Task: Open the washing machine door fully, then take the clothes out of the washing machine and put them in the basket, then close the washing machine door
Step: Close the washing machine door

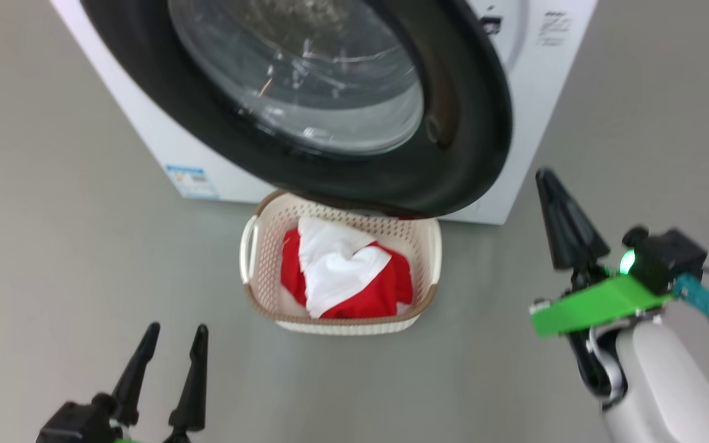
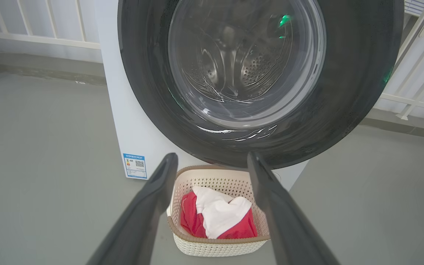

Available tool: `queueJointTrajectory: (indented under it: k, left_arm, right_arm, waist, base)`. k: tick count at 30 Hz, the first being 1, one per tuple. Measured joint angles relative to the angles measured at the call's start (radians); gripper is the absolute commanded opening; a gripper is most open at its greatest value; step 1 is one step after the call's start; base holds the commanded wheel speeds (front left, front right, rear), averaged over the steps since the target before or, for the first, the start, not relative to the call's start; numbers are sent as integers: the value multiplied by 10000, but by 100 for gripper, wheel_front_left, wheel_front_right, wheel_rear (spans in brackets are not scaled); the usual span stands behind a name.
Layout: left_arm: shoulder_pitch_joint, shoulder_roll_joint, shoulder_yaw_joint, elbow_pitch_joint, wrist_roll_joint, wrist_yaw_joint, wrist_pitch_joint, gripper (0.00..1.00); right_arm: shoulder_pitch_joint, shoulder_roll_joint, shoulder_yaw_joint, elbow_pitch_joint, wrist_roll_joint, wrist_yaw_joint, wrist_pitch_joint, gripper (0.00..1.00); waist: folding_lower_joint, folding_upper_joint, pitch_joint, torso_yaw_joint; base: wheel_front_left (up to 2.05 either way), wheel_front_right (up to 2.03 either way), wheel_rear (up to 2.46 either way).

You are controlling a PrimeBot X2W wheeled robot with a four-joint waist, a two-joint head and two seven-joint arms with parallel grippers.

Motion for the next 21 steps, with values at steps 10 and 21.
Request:
queueJointTrajectory:
  k: [10, 21]
  left_arm:
    - [-872, -130, -330, 31, -408, -2, 0, 100]
    - [-1673, -272, -518, -35, -665, -2, 0, 100]
  right_arm:
    - [-1566, -58, -171, 479, -470, 0, 0, 0]
    - [-2516, -69, -637, 585, -951, 36, -2, 0]
  waist:
    - [0, 0, 1102, 648]
    - [0, 0, 2237, 1177]
  base:
    - [0, 0, 0]
    - [0, 0, 0]
